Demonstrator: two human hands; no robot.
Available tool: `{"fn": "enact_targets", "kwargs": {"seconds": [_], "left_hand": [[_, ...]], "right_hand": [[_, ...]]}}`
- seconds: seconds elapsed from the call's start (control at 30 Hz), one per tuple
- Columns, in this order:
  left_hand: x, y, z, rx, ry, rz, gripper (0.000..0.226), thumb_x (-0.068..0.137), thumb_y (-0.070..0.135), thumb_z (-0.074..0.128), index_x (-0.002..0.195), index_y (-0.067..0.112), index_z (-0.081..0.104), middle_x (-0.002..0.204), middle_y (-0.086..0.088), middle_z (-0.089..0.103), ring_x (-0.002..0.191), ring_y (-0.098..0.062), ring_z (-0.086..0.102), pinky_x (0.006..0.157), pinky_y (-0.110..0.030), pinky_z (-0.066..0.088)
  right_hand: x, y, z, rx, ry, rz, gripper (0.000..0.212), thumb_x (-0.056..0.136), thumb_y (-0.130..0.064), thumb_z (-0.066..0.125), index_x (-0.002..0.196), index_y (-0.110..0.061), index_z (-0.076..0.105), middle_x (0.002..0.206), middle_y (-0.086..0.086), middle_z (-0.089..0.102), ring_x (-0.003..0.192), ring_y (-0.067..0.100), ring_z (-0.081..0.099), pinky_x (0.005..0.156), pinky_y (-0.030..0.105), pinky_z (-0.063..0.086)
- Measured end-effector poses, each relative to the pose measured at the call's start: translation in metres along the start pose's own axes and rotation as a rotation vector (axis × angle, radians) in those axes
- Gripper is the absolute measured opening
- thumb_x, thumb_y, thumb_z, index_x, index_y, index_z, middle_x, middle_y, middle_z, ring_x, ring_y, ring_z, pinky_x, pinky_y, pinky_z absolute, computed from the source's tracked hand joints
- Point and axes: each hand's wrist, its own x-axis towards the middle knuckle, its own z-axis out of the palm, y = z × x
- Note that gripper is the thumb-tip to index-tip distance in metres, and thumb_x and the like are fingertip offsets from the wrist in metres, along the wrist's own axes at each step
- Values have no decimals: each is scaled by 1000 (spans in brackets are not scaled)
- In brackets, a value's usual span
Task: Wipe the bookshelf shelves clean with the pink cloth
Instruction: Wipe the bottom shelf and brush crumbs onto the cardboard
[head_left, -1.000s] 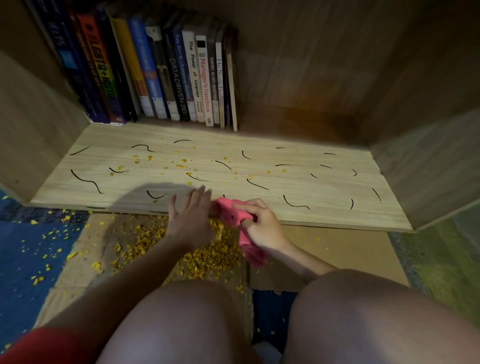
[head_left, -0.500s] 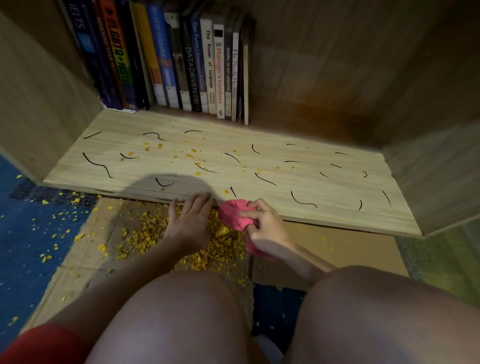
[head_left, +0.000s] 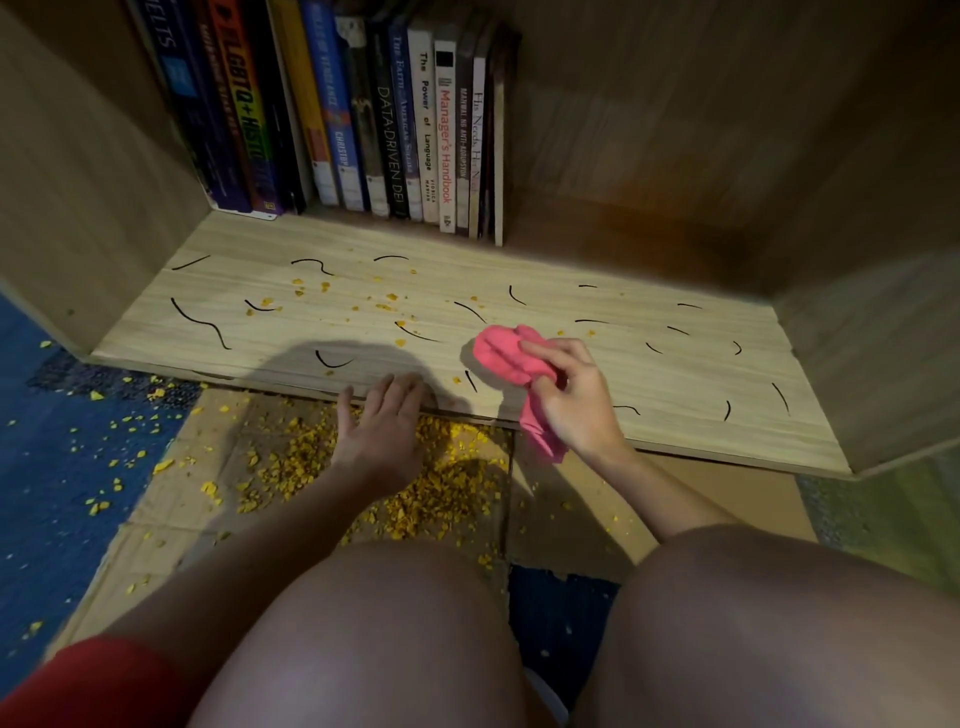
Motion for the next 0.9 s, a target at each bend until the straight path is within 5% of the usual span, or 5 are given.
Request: {"fn": "enact_targets", "kwargs": {"seconds": [0.17, 0.23, 0.43, 0.57, 0.9], "left_hand": [[7, 6, 0, -27, 9, 12, 74, 93, 26, 44, 150, 19, -2, 158, 4, -5, 145, -17, -10, 112, -53, -11], [9, 8, -1, -75, 22, -7, 74, 91, 21, 45, 150, 19, 0, 158, 4, -3, 145, -16, -9, 111, -53, -12], [10, 7, -2, -103, 53, -36, 76, 88, 11, 45, 150, 19, 3, 158, 5, 1, 145, -15, -7, 111, -51, -14], [12, 9, -2, -84, 53, -2, 73, 90, 16, 47, 150, 22, 5, 157, 7, 4, 145, -13, -5, 112, -50, -12], [17, 15, -6, -52, 26, 45, 67, 93, 21, 43, 150, 21, 8, 157, 6, 7, 145, -14, -2, 112, -51, -12]], "right_hand": [[-17, 16, 25, -257, -310, -82, 42, 87, 1, 47, 125, -13, 60, 125, 6, 47, 112, 28, 47, 104, 29, 34], [-31, 16, 30, -280, -382, -122, 42, 88, -3, 47, 125, -18, 60, 127, 1, 47, 115, 23, 41, 103, 22, 28], [-23, 13, 19, -174, -156, -175, 38, 81, -7, 49, 111, -18, 69, 111, 0, 57, 102, 21, 47, 86, 17, 31], [-17, 19, 23, -300, -273, -176, 37, 85, -5, 51, 116, -17, 67, 116, 5, 55, 107, 26, 46, 89, 16, 25], [-18, 27, 17, -291, -225, -115, 39, 87, -5, 52, 124, -16, 61, 121, 4, 50, 114, 21, 42, 96, 18, 28]]}}
